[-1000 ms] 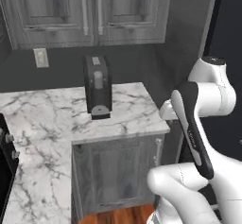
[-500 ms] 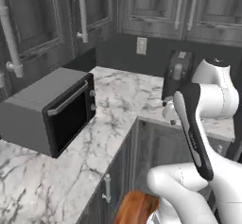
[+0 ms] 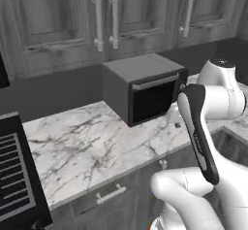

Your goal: Navigate to the stand mixer.

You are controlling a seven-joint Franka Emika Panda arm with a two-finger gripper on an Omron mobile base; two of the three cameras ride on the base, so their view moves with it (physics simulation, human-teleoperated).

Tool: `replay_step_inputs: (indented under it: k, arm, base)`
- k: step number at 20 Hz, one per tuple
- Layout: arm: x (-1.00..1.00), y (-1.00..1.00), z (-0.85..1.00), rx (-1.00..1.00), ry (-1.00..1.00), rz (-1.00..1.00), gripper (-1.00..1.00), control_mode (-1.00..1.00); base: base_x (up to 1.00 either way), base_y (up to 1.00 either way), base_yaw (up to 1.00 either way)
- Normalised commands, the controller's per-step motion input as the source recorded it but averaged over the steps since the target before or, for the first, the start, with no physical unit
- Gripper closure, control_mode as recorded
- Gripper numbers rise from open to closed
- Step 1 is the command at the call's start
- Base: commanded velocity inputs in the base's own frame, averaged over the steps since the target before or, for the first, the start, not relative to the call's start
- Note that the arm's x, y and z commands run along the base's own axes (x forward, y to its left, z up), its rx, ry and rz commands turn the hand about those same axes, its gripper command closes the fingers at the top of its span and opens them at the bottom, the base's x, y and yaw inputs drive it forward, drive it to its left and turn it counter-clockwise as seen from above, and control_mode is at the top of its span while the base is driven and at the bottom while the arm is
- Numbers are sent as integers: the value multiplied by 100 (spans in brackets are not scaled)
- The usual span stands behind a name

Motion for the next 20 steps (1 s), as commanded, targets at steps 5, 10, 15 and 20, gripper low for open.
replay_step_inputs:
  k: [5, 10, 15, 20]
  arm:
    - [0, 0, 0, 0, 0, 0, -100, 100]
    - [0, 0, 0, 0, 0, 0, -100, 100]
    - [0, 0, 0, 0, 0, 0, -100, 100]
    - [0, 0, 0, 0, 0, 0, -100, 100]
  base:
    - [0, 36, 95]
    - [1, 33, 94]
    - [29, 57, 78]
    - [69, 95, 50]
